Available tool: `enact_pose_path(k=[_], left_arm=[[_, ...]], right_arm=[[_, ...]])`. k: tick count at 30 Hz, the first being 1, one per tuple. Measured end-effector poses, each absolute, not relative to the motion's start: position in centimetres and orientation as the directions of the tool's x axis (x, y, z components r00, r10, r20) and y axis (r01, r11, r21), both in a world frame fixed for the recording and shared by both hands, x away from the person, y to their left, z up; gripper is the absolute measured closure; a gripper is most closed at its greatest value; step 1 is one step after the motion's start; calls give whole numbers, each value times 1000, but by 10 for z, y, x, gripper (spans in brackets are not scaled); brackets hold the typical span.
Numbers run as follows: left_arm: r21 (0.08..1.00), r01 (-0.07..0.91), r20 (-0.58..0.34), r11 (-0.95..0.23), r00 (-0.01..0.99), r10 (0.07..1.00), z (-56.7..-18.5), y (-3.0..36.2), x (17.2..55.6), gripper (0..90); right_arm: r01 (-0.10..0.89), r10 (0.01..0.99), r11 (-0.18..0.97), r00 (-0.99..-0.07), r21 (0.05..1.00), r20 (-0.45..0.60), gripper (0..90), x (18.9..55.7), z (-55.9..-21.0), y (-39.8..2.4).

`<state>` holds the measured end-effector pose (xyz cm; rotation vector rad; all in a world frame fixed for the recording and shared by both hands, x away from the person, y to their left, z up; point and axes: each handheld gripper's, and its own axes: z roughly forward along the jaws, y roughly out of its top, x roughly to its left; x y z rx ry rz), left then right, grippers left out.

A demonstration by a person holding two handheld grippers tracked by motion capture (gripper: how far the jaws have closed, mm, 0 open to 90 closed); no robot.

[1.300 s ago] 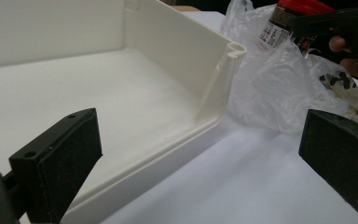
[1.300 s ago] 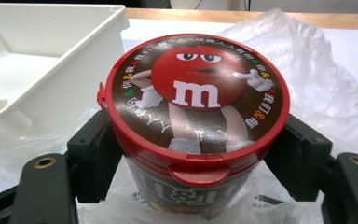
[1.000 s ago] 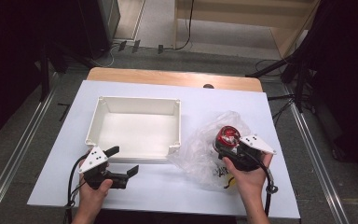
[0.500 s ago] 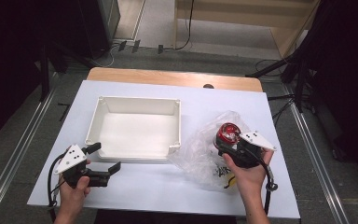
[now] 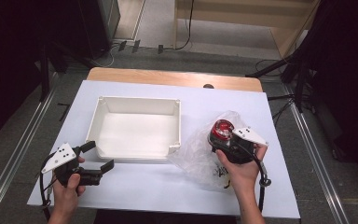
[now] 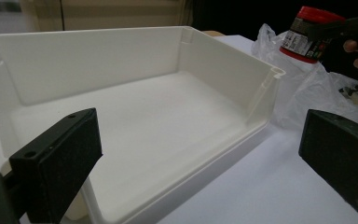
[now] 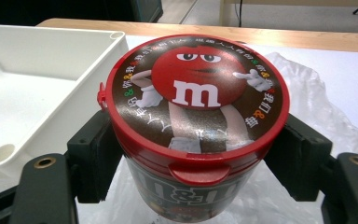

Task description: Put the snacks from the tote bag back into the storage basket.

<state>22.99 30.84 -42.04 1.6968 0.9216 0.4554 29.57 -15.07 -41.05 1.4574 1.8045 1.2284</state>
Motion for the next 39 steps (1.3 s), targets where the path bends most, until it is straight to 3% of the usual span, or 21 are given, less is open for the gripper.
enact_pose_path(k=[23,39], left_arm=[[938,343,-194,-45,630,752,-420,311,231,0],[937,343,-178,-67,632,754,-420,308,230,0]], right_arm=[[475,938,30,-318,879,140,260,302,-402,-132],[469,928,37,-343,883,143,260,305,-398,-115]])
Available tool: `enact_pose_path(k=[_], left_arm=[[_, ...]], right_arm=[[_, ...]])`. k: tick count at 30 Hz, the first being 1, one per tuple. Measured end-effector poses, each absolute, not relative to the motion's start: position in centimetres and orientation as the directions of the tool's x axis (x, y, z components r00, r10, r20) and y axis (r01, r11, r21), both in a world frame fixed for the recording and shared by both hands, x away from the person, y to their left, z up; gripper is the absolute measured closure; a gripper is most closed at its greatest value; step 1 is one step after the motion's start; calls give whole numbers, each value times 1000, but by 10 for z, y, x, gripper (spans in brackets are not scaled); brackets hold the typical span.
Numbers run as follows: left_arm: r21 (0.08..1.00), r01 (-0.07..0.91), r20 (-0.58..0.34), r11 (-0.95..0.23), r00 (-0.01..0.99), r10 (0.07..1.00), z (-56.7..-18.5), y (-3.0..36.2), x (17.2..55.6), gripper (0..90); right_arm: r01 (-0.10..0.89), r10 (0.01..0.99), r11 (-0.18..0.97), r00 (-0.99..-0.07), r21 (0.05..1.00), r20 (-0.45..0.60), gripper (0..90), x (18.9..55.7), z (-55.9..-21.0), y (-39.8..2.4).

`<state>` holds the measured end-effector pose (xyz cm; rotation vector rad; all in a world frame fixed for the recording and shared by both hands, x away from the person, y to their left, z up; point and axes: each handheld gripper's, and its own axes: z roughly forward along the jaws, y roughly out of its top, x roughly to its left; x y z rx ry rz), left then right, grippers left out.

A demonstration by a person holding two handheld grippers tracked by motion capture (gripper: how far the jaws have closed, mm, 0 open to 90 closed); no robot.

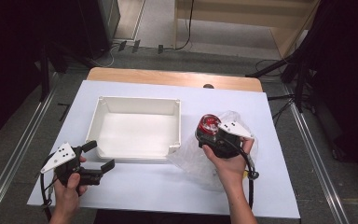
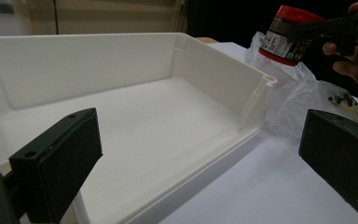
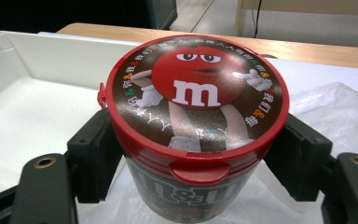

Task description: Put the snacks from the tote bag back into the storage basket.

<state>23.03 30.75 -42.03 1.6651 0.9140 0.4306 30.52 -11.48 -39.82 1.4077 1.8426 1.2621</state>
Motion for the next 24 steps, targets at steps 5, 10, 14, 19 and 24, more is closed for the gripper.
enact_pose_path(k=[5,10,14,19,24], left_arm=[[937,343,-180,-64,632,754,-420,308,230,0],[937,345,-181,-64,632,754,-420,309,231,0],[936,346,-184,-62,632,753,-420,309,231,0],[937,344,-184,-59,631,753,-420,310,231,0],[937,343,-183,-60,633,753,-420,309,231,0]], right_arm=[[466,924,40,-354,884,145,260,307,-397,-108],[466,922,42,-360,884,146,260,309,-396,-102],[465,920,45,-364,884,144,260,311,-395,-97],[463,918,47,-369,885,144,260,312,-393,-93],[466,917,51,-372,883,144,260,315,-393,-88]])
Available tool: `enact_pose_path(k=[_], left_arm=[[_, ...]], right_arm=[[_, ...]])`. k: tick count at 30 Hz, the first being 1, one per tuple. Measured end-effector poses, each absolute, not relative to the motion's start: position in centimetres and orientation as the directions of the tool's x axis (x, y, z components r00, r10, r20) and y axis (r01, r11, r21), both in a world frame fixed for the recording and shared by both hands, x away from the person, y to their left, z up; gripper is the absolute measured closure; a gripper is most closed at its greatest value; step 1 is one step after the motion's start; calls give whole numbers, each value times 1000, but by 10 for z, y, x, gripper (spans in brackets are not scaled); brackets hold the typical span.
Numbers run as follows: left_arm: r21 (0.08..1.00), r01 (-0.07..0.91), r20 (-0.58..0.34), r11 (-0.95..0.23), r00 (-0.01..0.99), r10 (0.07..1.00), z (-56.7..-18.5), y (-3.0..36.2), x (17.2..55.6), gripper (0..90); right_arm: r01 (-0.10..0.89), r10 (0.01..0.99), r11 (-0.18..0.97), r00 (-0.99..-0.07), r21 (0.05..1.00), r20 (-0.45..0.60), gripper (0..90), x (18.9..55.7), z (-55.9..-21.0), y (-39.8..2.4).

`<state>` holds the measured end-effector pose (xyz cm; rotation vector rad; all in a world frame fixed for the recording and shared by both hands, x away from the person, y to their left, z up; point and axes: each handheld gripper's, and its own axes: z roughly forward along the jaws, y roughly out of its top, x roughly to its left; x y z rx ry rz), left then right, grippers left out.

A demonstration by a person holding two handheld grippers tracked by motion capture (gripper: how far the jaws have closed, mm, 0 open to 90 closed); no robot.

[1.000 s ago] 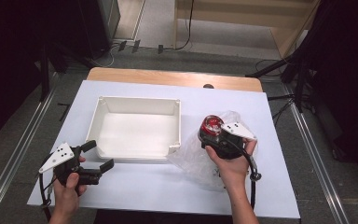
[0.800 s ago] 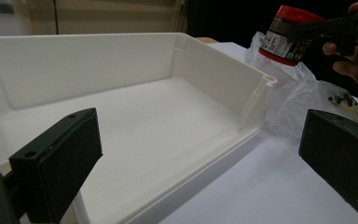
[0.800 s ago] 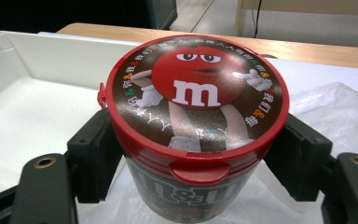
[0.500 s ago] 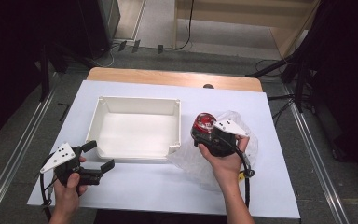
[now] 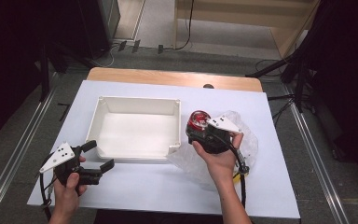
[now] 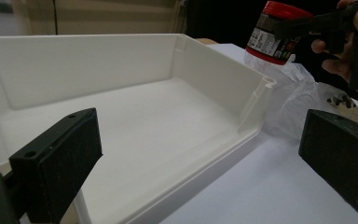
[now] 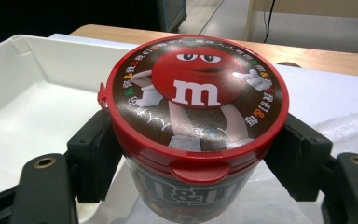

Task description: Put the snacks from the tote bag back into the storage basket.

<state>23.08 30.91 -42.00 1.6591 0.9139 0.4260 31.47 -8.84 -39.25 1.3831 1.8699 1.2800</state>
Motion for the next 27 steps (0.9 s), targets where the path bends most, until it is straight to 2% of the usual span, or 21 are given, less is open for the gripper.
enact_pose_path(k=[27], left_arm=[[938,338,-167,-76,632,757,-420,308,231,0]], right_arm=[[465,908,69,-396,882,137,260,321,-386,-69]])
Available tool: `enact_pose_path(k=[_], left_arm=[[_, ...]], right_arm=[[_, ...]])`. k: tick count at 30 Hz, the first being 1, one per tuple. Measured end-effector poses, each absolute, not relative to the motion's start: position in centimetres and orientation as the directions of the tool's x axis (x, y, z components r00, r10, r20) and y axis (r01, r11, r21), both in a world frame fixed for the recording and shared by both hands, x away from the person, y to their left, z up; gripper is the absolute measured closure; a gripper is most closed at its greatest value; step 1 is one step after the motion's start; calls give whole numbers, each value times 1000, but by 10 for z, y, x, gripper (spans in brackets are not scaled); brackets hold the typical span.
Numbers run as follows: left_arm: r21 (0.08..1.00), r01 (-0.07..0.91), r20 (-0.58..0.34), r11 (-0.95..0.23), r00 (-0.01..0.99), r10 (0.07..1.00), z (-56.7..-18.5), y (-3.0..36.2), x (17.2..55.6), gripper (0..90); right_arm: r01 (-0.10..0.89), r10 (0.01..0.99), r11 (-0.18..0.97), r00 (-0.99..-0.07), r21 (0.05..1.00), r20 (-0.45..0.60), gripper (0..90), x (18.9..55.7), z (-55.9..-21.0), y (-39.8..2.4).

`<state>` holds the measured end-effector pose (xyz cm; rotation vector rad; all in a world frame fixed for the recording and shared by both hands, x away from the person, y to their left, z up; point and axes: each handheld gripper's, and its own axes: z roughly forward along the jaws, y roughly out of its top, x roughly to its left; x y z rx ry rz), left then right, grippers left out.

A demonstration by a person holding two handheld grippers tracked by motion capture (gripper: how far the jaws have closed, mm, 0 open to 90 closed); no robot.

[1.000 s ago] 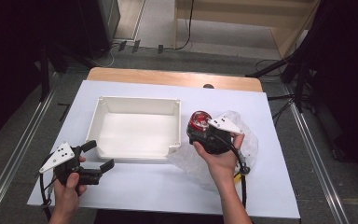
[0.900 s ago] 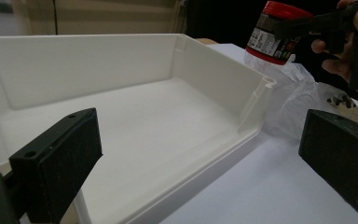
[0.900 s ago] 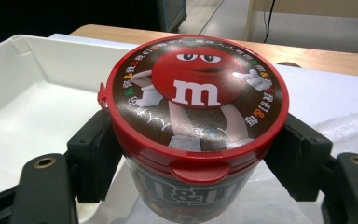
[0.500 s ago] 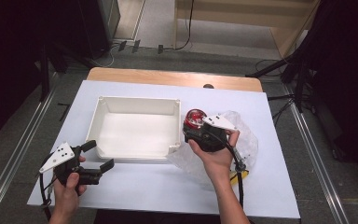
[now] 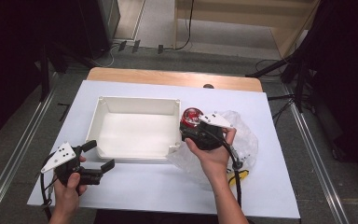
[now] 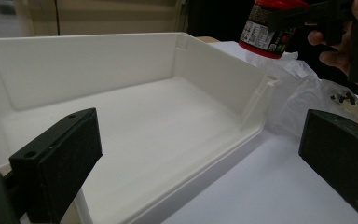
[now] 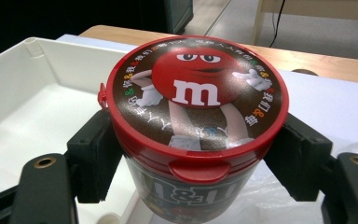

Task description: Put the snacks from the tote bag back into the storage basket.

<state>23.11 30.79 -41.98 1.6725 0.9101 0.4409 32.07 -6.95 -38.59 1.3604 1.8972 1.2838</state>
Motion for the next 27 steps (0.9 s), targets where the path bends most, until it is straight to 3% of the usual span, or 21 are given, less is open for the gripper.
enact_pose_path(k=[27], left_arm=[[938,341,-173,-68,629,758,-419,309,231,0]], right_arm=[[460,893,85,-430,884,137,259,325,-383,-48]])
